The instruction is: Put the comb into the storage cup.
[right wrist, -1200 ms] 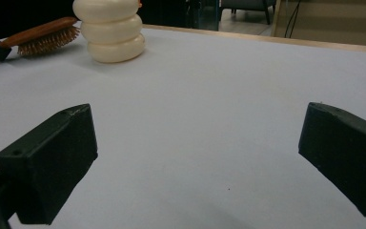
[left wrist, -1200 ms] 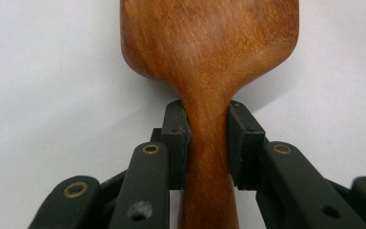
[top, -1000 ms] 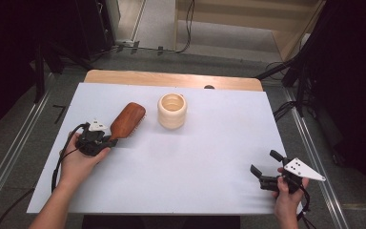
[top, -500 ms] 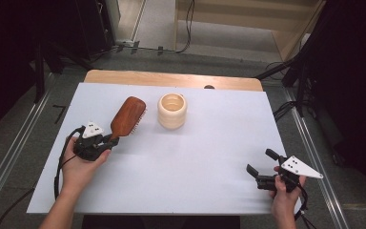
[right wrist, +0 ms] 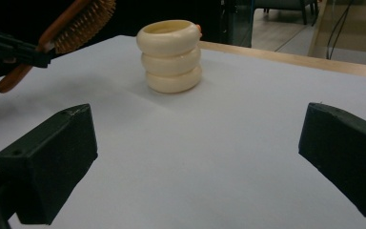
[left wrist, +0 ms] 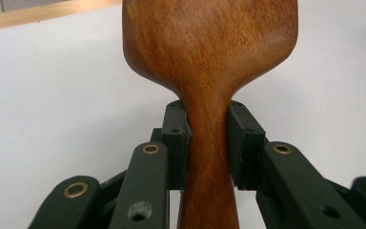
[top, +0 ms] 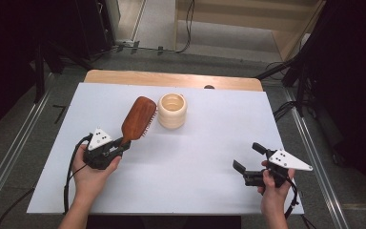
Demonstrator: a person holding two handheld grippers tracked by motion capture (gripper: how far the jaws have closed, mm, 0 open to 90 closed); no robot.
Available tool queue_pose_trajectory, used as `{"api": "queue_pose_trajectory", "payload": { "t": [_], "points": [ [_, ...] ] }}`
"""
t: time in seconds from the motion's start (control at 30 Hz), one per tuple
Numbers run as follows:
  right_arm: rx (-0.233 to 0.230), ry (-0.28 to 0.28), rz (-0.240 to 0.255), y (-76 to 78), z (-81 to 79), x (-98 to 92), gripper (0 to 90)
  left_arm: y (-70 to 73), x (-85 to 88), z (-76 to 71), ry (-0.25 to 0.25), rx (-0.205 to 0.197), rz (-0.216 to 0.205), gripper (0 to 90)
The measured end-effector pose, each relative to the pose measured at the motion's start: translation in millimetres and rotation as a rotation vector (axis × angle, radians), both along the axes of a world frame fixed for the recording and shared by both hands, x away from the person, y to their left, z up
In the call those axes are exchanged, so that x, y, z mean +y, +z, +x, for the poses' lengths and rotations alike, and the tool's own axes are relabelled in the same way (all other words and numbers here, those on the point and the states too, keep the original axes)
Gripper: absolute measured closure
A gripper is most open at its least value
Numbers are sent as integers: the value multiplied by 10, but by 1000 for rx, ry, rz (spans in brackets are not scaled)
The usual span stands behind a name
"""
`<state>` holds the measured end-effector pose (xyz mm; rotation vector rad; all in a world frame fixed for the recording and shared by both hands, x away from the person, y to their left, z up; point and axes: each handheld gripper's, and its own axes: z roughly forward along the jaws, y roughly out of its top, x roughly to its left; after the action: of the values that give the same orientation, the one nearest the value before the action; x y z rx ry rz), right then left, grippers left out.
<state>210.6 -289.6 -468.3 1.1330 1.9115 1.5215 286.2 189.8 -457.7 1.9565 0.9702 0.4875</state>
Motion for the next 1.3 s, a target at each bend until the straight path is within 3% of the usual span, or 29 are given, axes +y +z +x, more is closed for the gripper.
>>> {"api": "queue_pose_trajectory", "payload": {
  "t": [0.27,0.6,0.77,0.8,0.97,1.3],
  "points": [
    [-7,49,18,190,125,349,0,1,-121,-145,-32,-45,-38,726],
    [-14,105,41,326,262,739,0,-39,-229,-220,-38,-69,-64,727],
    [-3,123,65,318,292,888,0,-80,-284,-275,-42,-100,-76,726],
    [0,125,61,308,291,915,0,-117,-286,-296,-49,-109,-101,726],
    [16,150,74,256,297,1002,0,-162,-317,-328,-47,-113,-119,726],
    [42,186,96,223,261,1214,0,-247,-532,-437,-107,-131,-112,727]
  ]
}}
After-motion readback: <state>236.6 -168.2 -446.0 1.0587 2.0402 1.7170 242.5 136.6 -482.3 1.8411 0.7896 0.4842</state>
